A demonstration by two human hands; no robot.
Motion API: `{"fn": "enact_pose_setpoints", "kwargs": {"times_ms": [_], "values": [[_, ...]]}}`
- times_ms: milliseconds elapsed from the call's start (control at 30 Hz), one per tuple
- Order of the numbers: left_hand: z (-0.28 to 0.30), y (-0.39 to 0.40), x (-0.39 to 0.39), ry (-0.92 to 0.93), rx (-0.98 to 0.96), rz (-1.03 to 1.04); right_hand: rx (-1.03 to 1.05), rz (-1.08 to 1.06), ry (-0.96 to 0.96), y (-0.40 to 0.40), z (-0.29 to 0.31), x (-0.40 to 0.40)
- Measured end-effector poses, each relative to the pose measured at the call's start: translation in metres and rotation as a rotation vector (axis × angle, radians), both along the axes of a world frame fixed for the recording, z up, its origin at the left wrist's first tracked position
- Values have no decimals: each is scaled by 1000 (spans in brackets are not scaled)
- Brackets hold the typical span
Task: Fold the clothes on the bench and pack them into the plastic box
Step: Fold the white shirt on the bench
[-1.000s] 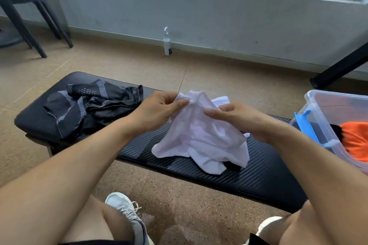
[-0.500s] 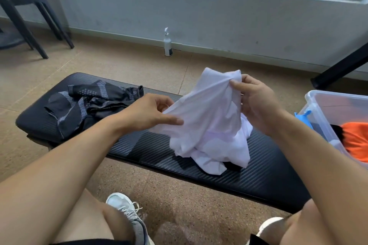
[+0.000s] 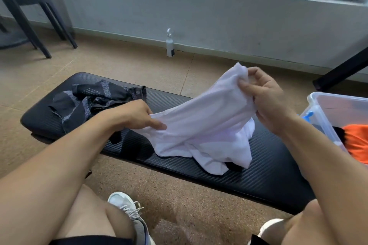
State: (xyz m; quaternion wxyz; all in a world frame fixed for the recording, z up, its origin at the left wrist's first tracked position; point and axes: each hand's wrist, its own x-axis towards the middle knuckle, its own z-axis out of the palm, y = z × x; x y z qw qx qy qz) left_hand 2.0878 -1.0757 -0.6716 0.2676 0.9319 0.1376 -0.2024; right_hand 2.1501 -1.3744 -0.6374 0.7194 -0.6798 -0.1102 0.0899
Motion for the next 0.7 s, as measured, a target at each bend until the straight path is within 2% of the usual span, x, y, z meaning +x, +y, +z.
{"fn": "enact_pose_setpoints", "kwargs": {"times_ms": [67,167,233,367,400,467,567,633,700], "values": [[-1,0,-1,-58,-90,15,-410,97,-105,-2,-10,3],[0,-3,-5,-125,-409,92,-1127,318,-157,-3,-29,0],[-2,-7,-8,-143,-442,64,-1373,408,-132,2,-35,-8],[-4,-27,-15,-73,-416,-130,-1643,491,-233,21,-37,-19],[-5,-30,-16,-53,-370,-190,-1668,550,-234,26,-34,-25],[-5,-33,-20,17,-246,-284,-1639,748,-105,31,-34,-38],[-4,-27,-27,121,-138,-320,-1386,1032,137,31,-28,-53],[-3,-18,-28,61,-155,-282,-1084,1026,177,25,-18,-52],[-1,-10,-26,-92,-211,-174,-830,821,135,19,-8,-44]]}}
